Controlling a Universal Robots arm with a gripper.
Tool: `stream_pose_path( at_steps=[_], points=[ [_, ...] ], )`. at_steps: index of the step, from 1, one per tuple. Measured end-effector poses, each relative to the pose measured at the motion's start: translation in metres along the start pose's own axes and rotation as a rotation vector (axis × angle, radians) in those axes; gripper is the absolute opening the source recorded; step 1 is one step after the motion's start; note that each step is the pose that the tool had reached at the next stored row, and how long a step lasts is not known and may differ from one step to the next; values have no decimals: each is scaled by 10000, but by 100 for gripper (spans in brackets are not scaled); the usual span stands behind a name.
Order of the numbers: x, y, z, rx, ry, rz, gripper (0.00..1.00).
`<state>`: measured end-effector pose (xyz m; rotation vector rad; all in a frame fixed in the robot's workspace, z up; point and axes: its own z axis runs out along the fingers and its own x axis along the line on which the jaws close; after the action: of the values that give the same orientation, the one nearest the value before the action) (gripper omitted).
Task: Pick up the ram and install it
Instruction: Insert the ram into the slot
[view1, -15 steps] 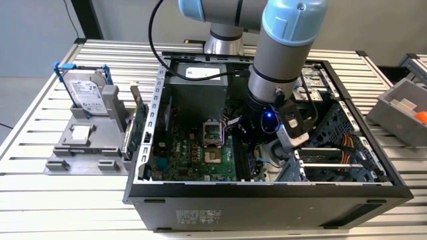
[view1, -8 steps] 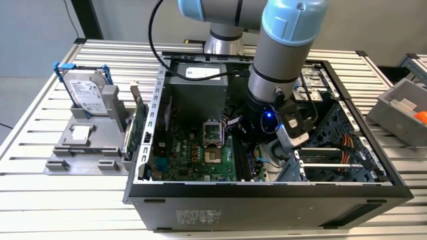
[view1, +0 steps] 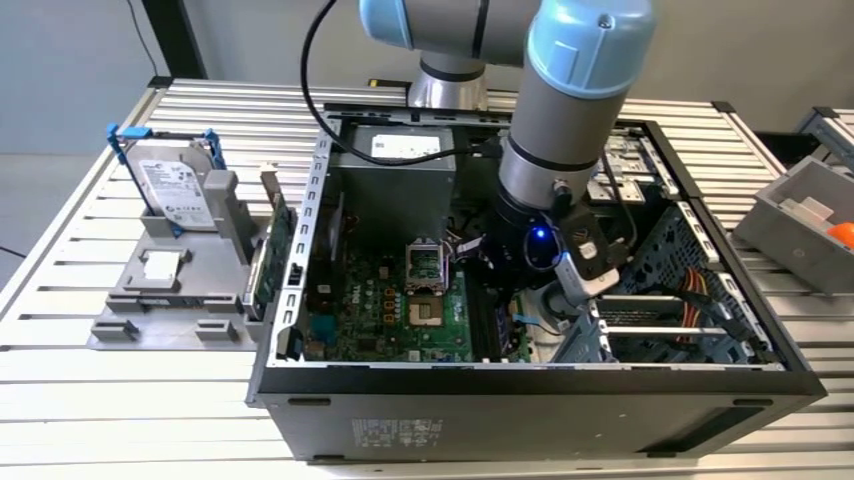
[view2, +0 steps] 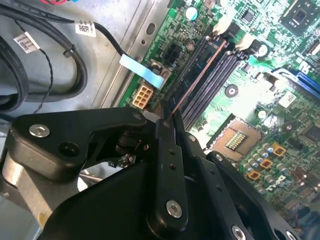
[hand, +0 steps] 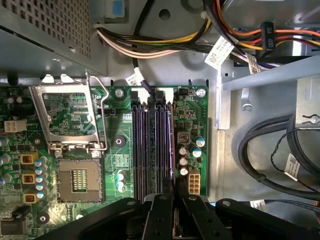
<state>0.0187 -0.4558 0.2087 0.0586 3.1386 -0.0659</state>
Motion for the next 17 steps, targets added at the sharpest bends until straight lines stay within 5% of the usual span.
stream_pose_path(
  at_steps=[6, 7, 11, 15, 17],
  points=[
    [-1, -2, 26, -10, -3, 1, 0],
    [-3, 5, 41, -55, -14, 1, 100],
    [-3, -4, 2, 14, 1, 0, 100],
    [-3, -11, -171, 17, 12, 0, 100],
    [-4, -11, -189, 19, 29, -1, 100]
  ],
)
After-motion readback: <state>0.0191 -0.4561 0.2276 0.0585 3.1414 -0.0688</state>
